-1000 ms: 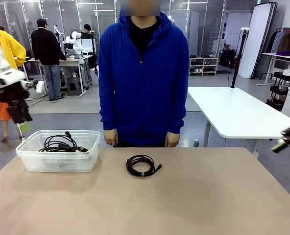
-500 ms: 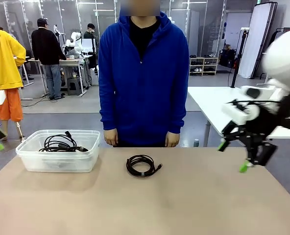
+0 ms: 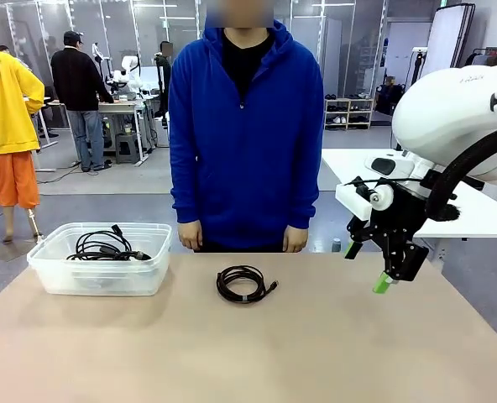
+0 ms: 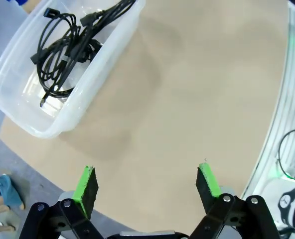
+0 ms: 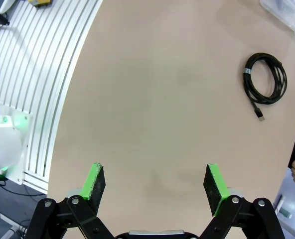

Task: Organize and store the cables.
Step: Place the USB Extension Cable into the Organizing box.

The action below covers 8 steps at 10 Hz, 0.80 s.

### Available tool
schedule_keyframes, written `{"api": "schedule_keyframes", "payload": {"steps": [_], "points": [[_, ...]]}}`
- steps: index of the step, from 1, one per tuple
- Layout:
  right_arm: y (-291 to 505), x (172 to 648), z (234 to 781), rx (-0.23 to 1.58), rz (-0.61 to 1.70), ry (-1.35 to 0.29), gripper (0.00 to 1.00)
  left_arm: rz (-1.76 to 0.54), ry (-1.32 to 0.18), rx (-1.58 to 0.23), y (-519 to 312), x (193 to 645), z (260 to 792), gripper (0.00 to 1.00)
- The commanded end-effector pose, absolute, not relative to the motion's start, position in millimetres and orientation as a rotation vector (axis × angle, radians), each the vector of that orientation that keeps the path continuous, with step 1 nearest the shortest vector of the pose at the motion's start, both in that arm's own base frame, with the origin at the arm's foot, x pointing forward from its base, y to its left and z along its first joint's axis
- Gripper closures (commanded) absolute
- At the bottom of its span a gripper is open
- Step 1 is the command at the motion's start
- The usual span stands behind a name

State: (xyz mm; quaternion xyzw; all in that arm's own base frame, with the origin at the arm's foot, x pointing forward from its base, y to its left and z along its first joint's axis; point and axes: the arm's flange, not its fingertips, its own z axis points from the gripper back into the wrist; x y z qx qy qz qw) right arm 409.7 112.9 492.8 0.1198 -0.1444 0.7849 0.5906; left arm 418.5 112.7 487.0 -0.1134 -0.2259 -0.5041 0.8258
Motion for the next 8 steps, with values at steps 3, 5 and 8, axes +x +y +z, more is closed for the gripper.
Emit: {"api": "schedule_keyframes", "payload": {"steps": [3, 5, 8], "points": [[112, 408, 494, 0.287, 1.839, -0.327, 0.00, -1.062, -0.469, -0.241, 118, 421, 484, 0.00], [112, 408, 494, 0.287, 1.839, -0.327, 0.00, -1.061, -0.475, -0.247, 118, 419, 483, 0.00], [82, 403, 520, 0.303, 1.791, -0.412, 0.00, -1.378, -0.630, -0.053, 39, 372, 519, 0.00]]}}
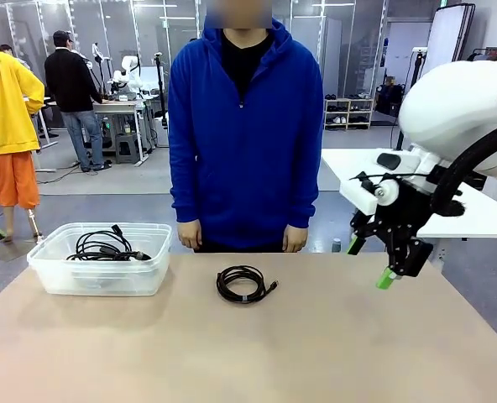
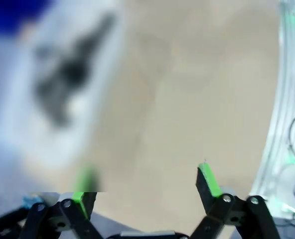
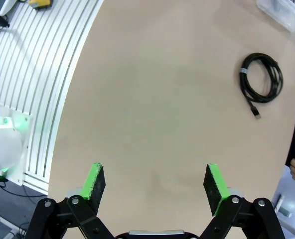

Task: Organize and store the cables.
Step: Place the USB Extension Cable into the Organizing box.

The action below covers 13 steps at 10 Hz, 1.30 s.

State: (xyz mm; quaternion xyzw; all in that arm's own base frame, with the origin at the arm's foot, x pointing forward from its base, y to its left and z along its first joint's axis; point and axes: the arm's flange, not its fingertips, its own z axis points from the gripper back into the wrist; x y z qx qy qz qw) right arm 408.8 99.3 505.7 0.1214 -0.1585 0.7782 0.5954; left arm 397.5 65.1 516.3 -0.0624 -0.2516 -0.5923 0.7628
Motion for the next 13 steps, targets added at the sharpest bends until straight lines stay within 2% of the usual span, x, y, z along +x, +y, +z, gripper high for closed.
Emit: {"api": "schedule_keyframes", "payload": {"steps": [1, 3, 5, 6, 9, 12, 13], "points": [[60, 390, 527, 0.382, 1.752, -0.463, 0.00, -1.494, -0.716, -0.069, 16, 360, 537, 0.00], [13, 361, 537, 0.358, 1.630, -0.555, 0.00, -1.664, -0.731, -0.040, -18, 355, 561, 0.00], [-46, 333, 539, 0.386, 1.536, -0.690, 0.00, -1.729, -0.720, -0.026, -52, 369, 572, 0.00], [-74, 312, 535, 0.440, 1.474, -0.774, 0.00, -1.691, -0.673, -0.088, -76, 385, 579, 0.00], [-128, 263, 521, 0.429, 1.253, -0.959, 0.00, -1.667, -0.547, -0.141, -158, 460, 580, 0.00], [-155, 241, 513, 0.386, 0.959, -1.059, 0.00, -1.696, -0.397, -0.282, -242, 515, 546, 0.00], [-154, 241, 511, 0.375, 0.920, -1.023, 0.00, -1.694, -0.392, -0.306, -262, 520, 534, 0.00]]}}
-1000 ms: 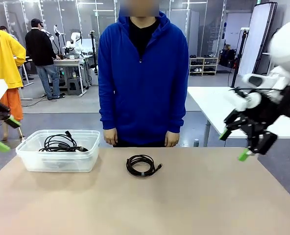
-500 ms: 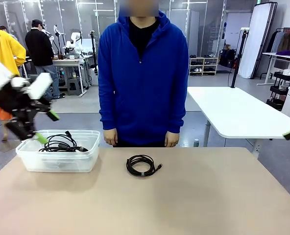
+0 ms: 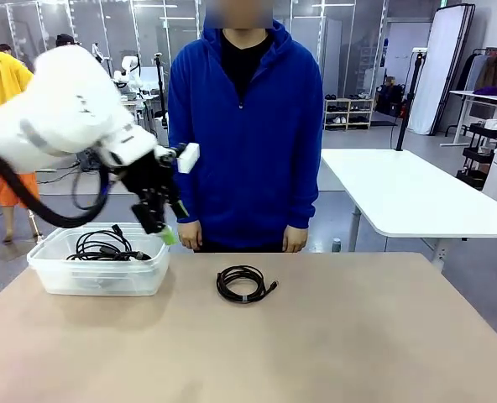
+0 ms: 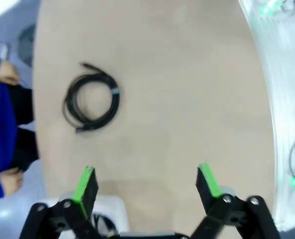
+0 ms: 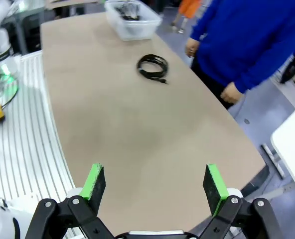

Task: Organize and store the cables.
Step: Place the USB Extension Cable into the Organizing box.

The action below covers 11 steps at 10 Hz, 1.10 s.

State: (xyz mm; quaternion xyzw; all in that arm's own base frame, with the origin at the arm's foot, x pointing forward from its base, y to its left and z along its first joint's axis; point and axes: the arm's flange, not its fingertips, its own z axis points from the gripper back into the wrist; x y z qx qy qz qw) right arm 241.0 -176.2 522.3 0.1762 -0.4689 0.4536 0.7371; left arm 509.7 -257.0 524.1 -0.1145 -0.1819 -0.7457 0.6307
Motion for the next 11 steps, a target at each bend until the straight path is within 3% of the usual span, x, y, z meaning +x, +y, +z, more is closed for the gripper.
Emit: {"api": "schedule_keyframes", "payload": {"steps": [1, 8, 9, 11], "points": [[-151, 248, 511, 0.379, 0.964, -0.985, 0.00, -1.703, -0.414, -0.293, -275, 522, 520, 0.00], [-176, 241, 522, 0.387, 0.996, -1.030, 0.00, -1.709, -0.410, -0.309, -285, 521, 506, 0.00], [-176, 241, 522, 0.387, 0.996, -1.030, 0.00, -1.606, -0.304, -0.231, -298, 528, 490, 0.00], [-176, 241, 522, 0.387, 0.996, -1.030, 0.00, -1.491, -0.234, -0.196, -322, 544, 470, 0.00]]}}
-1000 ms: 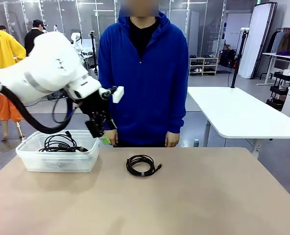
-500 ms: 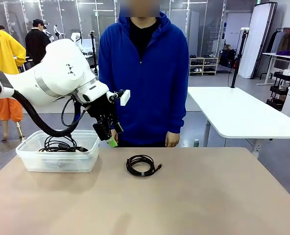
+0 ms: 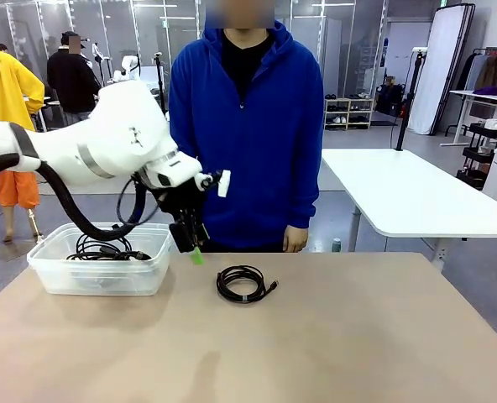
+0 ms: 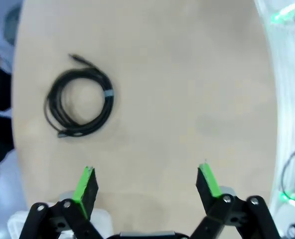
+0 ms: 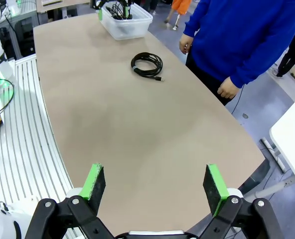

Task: Organize and store the cables.
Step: Place the USB Extension Cable into the Organizing box.

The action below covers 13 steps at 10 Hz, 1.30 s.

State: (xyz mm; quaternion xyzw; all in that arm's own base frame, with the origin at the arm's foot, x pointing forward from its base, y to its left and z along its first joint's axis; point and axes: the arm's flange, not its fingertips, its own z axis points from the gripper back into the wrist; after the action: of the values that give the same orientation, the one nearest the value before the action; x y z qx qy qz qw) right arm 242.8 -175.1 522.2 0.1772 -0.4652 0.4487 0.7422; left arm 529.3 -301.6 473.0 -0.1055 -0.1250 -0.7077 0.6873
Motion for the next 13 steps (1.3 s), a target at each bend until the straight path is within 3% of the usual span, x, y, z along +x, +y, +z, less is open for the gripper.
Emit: {"api": "schedule_keyframes", "payload": {"steps": [1, 10, 13], "points": [[-176, 241, 522, 0.387, 0.996, -1.030, 0.00, -1.495, -0.215, -0.212, -334, 551, 461, 0.00], [-176, 241, 522, 0.387, 0.996, -1.030, 0.00, -1.500, -0.162, -0.168, -368, 562, 453, 0.00], [-176, 241, 522, 0.387, 0.996, -1.030, 0.00, -1.505, -0.023, -0.098, -409, 578, 429, 0.00]]}}
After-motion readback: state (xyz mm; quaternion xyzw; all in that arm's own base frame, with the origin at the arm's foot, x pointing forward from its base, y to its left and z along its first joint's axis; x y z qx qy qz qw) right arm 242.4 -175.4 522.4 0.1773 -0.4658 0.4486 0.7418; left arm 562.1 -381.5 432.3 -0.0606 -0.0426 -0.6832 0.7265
